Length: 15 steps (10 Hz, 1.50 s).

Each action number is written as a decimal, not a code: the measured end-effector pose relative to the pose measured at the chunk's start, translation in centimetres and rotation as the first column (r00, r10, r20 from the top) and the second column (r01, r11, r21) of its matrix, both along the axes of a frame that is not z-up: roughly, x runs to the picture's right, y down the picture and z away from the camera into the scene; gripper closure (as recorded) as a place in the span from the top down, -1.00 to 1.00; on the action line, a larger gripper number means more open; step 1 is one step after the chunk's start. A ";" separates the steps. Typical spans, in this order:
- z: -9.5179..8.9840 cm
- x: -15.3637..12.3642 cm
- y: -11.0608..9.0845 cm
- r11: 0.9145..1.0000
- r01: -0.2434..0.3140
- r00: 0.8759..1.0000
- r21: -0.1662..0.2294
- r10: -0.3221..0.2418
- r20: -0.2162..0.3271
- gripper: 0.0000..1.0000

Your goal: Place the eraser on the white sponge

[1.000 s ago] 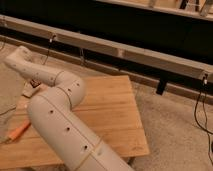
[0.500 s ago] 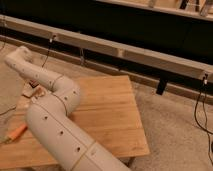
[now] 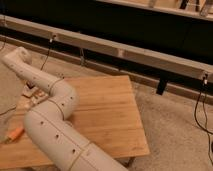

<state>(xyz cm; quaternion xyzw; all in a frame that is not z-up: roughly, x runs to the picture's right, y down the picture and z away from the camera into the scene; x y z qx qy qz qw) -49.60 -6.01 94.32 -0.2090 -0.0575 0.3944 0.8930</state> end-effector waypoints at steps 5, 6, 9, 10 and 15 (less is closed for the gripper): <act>0.6 0.0 1.6 0.999 0.030 1.000 -0.028 -0.030 0.002 -1.00; 0.8 0.0 1.9 0.999 0.034 0.999 -0.035 -0.034 0.001 -1.00; 1.1 0.2 2.7 0.998 0.045 0.999 -0.049 -0.045 0.000 -1.00; 1.3 0.2 3.1 0.997 0.050 0.999 -0.055 -0.050 -0.001 -1.00; 1.8 0.6 4.5 0.994 0.075 0.997 -0.082 -0.076 -0.009 -1.00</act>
